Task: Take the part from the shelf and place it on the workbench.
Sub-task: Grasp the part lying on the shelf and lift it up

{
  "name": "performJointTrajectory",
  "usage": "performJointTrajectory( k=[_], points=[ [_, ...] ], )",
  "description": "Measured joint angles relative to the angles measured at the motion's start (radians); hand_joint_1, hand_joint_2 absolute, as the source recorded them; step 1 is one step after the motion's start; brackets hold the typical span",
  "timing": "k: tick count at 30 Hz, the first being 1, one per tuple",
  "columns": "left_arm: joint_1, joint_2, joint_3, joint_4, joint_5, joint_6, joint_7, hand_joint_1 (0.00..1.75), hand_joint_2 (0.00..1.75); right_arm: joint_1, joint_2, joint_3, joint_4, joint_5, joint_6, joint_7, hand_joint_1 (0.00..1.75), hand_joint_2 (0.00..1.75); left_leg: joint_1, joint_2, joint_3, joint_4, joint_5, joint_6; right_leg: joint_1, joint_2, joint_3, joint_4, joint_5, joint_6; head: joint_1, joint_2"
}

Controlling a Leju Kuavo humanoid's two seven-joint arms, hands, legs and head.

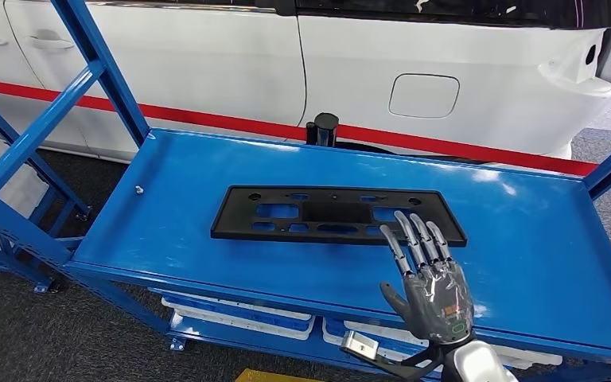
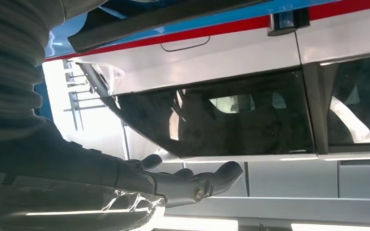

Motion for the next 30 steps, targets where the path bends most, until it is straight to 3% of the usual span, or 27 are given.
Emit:
performJointTrajectory(
  k=[8,18,30],
  points=[
    [0.0,0.0,0.0,0.0,-0.003,0.002,0.001,0.0,0.0,-0.026,0.011,-0.015,0.056,-0.008,0.017,0.0,0.0,1.75,0.0,0.0,0.0,0.0,0.0,0.0,0.0,0.0,0.0,0.0,0.0,0.0,0.0,0.0],
    [0.001,0.0,-0.001,0.0,-0.01,0.006,0.008,0.0,0.0,-0.137,0.049,-0.012,0.219,-0.009,0.028,-0.005,0.0,1.75,0.0,0.0,0.0,0.0,0.001,0.001,0.0,-0.001,0.0,0.0,0.0,0.0,0.0,0.0],
    [0.005,0.007,-0.008,0.0,-0.025,0.0,0.006,0.0,0.0,-0.279,0.05,0.007,0.476,-0.037,-0.06,0.016,0.0,1.75,0.0,0.0,-0.001,0.0,0.001,0.001,0.0,-0.001,-0.001,0.0,0.001,0.001,0.0,0.0]
  ],
)
